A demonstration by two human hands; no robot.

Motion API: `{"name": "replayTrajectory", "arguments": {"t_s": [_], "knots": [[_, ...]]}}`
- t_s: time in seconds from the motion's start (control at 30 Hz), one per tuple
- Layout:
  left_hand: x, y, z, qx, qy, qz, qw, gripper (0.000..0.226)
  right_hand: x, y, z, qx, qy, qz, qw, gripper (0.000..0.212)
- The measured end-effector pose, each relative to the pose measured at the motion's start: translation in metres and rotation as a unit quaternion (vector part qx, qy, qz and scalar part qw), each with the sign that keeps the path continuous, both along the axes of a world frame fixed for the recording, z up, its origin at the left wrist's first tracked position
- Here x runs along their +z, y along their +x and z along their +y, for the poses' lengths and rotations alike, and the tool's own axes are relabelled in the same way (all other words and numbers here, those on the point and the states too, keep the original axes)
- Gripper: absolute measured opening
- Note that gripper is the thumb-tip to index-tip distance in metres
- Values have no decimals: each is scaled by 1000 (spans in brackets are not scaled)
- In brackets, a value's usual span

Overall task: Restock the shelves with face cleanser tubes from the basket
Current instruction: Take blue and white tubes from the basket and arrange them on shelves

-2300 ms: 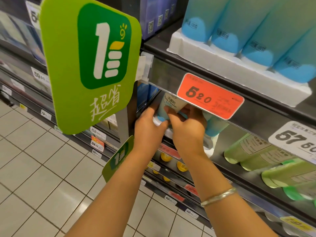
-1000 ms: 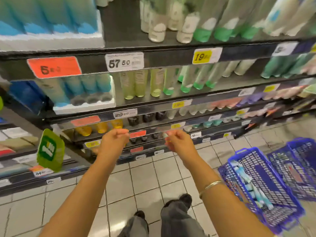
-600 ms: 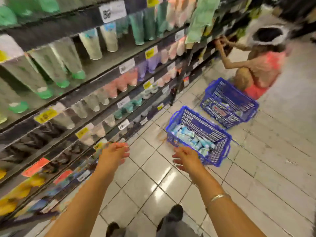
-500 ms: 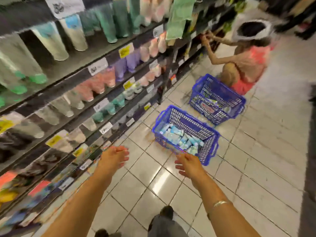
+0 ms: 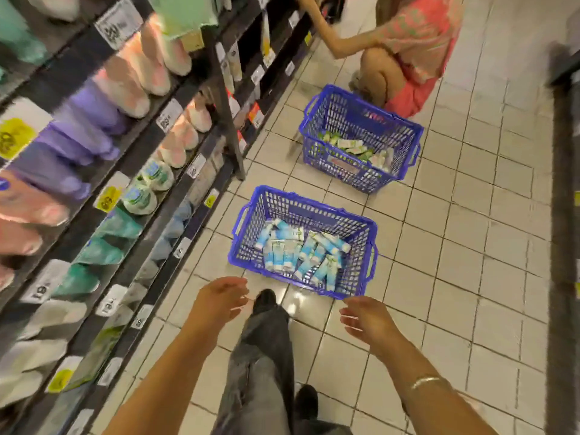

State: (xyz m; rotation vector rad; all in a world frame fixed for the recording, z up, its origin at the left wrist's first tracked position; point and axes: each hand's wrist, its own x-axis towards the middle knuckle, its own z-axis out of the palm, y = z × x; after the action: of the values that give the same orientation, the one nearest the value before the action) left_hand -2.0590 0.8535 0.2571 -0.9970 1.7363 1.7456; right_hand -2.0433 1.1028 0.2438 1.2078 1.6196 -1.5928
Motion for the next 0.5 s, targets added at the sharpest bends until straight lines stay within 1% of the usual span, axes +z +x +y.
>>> {"name": "replayTrajectory", "arguments": {"t_s": [0.17,0.27,0.33,0.43,0.5], "knots": [[-49,-96,2,-42,-19,-45,998,20,-53,-63,-2,-44,55,-47,996,16],[-88,-138,-1,-61,-27,-70,995,20,-89,-95,-5,-47,76,-65,994,22],[-119,-162,-2,-72,-26,-85,993,18,-118,-116,-7,-28,86,-71,993,26],[-173,-187,-2,-97,-40,-105,989,22,-174,-145,-10,37,118,-100,987,27],[-212,-198,1,-112,-41,-109,987,23,-214,-161,-12,85,119,-112,983,36]]}}
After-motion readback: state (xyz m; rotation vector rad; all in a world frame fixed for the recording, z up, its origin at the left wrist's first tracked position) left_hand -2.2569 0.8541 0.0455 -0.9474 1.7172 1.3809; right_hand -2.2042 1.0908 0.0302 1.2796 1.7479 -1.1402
